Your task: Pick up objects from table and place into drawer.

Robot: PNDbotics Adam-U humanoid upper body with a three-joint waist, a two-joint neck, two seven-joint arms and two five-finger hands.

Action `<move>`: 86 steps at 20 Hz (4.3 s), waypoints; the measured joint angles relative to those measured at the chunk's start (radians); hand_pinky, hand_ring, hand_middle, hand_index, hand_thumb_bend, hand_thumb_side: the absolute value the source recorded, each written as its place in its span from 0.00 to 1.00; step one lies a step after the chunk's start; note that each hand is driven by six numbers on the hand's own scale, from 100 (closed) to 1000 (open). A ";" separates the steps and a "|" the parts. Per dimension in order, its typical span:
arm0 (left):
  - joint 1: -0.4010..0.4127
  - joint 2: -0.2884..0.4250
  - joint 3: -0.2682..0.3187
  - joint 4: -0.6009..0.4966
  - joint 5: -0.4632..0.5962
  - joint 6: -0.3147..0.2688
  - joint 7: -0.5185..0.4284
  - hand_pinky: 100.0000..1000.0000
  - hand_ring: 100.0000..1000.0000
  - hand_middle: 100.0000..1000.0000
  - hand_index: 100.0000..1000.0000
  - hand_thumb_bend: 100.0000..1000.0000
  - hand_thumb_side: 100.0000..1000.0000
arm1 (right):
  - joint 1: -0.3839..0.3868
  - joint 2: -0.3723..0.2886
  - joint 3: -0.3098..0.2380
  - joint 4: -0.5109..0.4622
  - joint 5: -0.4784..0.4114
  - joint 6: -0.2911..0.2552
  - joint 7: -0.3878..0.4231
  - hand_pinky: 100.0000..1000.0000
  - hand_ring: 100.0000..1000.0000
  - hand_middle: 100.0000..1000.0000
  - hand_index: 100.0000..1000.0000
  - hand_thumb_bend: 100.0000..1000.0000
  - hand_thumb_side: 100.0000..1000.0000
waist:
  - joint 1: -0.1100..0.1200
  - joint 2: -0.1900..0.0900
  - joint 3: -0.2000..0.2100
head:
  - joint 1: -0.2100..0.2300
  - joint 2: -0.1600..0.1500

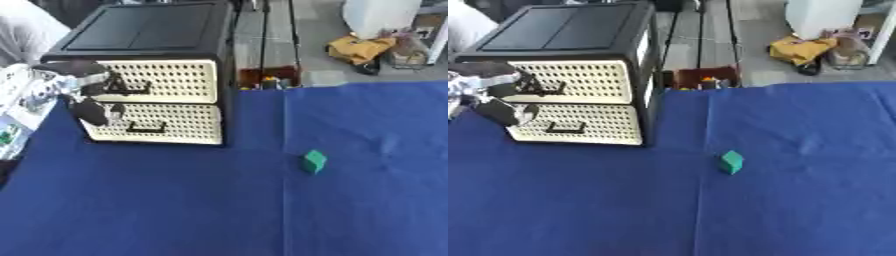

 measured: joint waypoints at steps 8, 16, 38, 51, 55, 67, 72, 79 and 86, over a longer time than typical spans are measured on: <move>0.050 0.023 0.000 -0.074 -0.001 0.014 -0.013 0.00 0.00 0.07 0.74 0.01 0.15 | 0.000 0.000 -0.001 0.000 0.000 0.000 -0.001 0.64 0.61 0.42 0.71 0.00 0.84 | -0.006 0.001 0.008 | -0.001 0.000; 0.089 0.046 0.001 -0.135 -0.011 0.029 -0.025 0.00 0.00 0.07 0.72 0.02 0.13 | -0.001 0.000 -0.003 0.000 -0.001 0.000 -0.001 0.64 0.61 0.42 0.71 0.00 0.84 | -0.011 0.004 0.015 | -0.002 -0.001; 0.202 0.100 0.013 -0.312 0.001 0.048 -0.040 0.00 0.00 0.07 0.71 0.00 0.12 | -0.009 0.000 -0.006 0.000 -0.002 0.000 -0.009 0.64 0.61 0.42 0.71 0.00 0.84 | -0.022 0.006 0.030 | -0.009 -0.006; 0.250 0.116 0.026 -0.377 0.015 0.063 -0.046 0.00 0.00 0.07 0.70 0.00 0.13 | -0.014 0.001 -0.006 0.000 -0.002 -0.001 -0.009 0.64 0.61 0.42 0.71 0.00 0.84 | -0.027 0.006 0.037 | -0.009 -0.013; 0.262 0.125 0.030 -0.394 0.018 0.066 -0.048 0.00 0.00 0.07 0.70 0.00 0.13 | -0.014 0.001 -0.006 0.000 -0.002 -0.001 -0.010 0.65 0.61 0.42 0.72 0.00 0.84 | -0.027 0.007 0.039 | -0.010 -0.013; 0.267 0.124 0.048 -0.435 0.074 0.083 -0.039 0.00 0.00 0.08 1.00 0.00 0.15 | -0.014 0.001 -0.006 0.000 -0.005 0.000 -0.009 0.65 0.61 0.42 0.72 0.00 0.84 | -0.028 0.008 0.044 | -0.010 -0.014; 0.269 0.123 0.073 -0.482 0.107 0.087 -0.035 0.00 0.00 0.08 1.00 0.00 0.16 | -0.014 0.001 -0.008 0.000 -0.005 0.000 -0.010 0.65 0.61 0.42 0.72 0.00 0.84 | -0.028 0.008 0.046 | -0.010 -0.014; 0.275 0.115 0.112 -0.527 0.123 0.105 -0.021 0.00 0.00 0.08 1.00 0.00 0.16 | -0.014 0.002 -0.012 0.000 -0.005 0.000 -0.010 0.65 0.61 0.42 0.72 0.00 0.84 | -0.030 0.008 0.049 | -0.012 -0.014; 0.246 0.080 0.159 -0.572 0.130 0.147 0.027 0.00 0.00 0.08 1.00 0.17 0.30 | -0.021 -0.008 -0.012 0.000 -0.004 0.004 -0.018 0.64 0.62 0.43 0.72 0.00 0.85 | -0.044 0.004 0.049 | -0.028 -0.007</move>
